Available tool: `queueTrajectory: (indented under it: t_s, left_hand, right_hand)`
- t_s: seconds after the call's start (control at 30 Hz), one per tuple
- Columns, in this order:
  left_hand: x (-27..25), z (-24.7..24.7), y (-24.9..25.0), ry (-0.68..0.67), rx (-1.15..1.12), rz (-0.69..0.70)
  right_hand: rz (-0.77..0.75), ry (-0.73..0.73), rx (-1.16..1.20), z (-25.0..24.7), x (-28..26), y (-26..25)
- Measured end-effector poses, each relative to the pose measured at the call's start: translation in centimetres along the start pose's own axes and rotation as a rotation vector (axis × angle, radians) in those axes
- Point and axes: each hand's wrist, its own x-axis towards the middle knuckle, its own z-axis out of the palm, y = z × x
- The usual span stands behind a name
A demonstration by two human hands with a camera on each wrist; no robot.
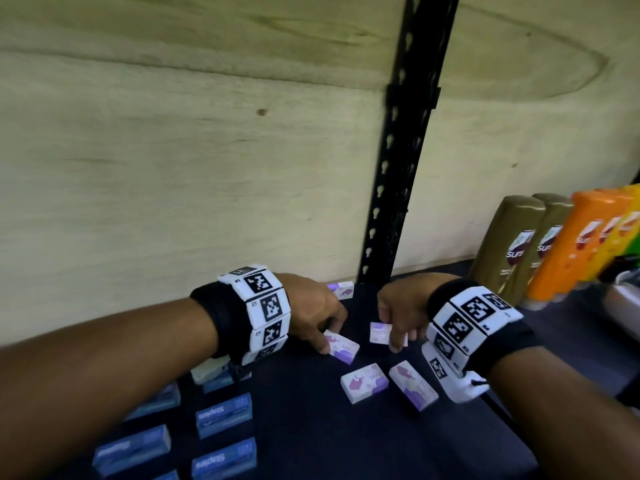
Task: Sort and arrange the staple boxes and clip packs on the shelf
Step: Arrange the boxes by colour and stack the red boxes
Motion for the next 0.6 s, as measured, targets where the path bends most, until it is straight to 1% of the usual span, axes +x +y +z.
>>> queueTrajectory:
  t_s: [0.17,0.3,0.4,0.5,0.6]
  left_hand:
    - [-1.7,-0.6,-0.7,-0.069,0.074,-0.055]
    - [-2.5,-0.8,-1.0,-0.14,0.075,-0.094]
    - [-2.8,-0.8,-1.0,-0.132,0.066,-0.127]
    - [-2.9,-0.4,-0.8,-0.144,0.072,-0.182]
    - [-3.0,-0.3,-0.7,-0.16,0.065,-0.205]
  right_hand:
    - [-0.045,0.038,-0.018,0.0,0.0,0.2]
    - [-0.062,0.069,0.014,0.0,0.1,0.2]
    - [-0.067,0.103,0.067,-0.2,0.2,0.3]
    - [-0.061,0.105,0.088,-0.1,0.3,0.2]
    - [-0.052,0.096,0.074,0.1,0.0,-0.1]
